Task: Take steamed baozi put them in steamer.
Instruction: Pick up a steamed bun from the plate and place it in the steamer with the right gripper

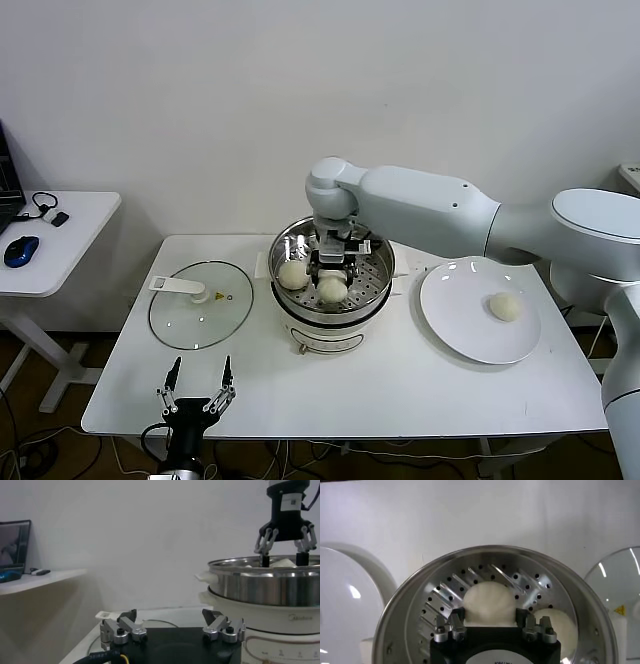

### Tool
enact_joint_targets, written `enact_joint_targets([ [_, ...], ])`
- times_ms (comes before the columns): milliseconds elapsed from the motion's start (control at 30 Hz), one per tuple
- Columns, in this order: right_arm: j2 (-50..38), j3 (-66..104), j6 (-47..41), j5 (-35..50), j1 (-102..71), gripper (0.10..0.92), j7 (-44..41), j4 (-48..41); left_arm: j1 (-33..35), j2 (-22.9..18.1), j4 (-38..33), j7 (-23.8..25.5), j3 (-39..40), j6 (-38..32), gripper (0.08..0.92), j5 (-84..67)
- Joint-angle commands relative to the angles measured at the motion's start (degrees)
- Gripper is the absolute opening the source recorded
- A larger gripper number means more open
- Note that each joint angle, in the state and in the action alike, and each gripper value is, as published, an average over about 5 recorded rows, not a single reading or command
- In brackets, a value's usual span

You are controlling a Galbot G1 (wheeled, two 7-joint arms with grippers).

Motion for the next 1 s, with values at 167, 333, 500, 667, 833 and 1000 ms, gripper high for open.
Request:
enact_joint_targets([
  [167, 0.57, 0.16, 0.15, -0.65, -1.61, 0.653, 0.23, 0.04, 0.00, 0.03, 0.08, 0.03, 0.06, -0.02, 0.823, -0.06],
  [333, 0.62, -0.03, 0.25, -0.71, -1.66, 0.653, 0.36, 0.02, 0.07, 0.10, 0.20, 0.03, 0.00, -0.09, 0.823, -0.17],
  [500, 0.31, -0.25, 0.31, -0.89, -1.66, 0.669, 0.76, 0.16, 0.03, 0.07, 0.33, 0.03, 0.17, -0.08, 0.823, -0.11],
  [667, -0.21, -0.15, 0.47, -0.90, -1.47, 0.773, 0.94, 0.33, -0.13, 0.09, 0.42, 0.05, 0.28, -0.02, 0.823, -0.11],
  [833, -0.75, 0.58, 0.69, 0.15, -0.65, 0.820, 1.20, 0.44, -0.24, 0.08, 0.49, 0.04, 0.47, 0.01, 0.823, -0.06],
  [1000, -2.33, 0.52, 0.64, 3.22, 1.90, 0.823, 1.15, 0.33, -0.08, 0.07, 0.53, 0.02, 0.64, -0.15, 0.823, -0.03],
])
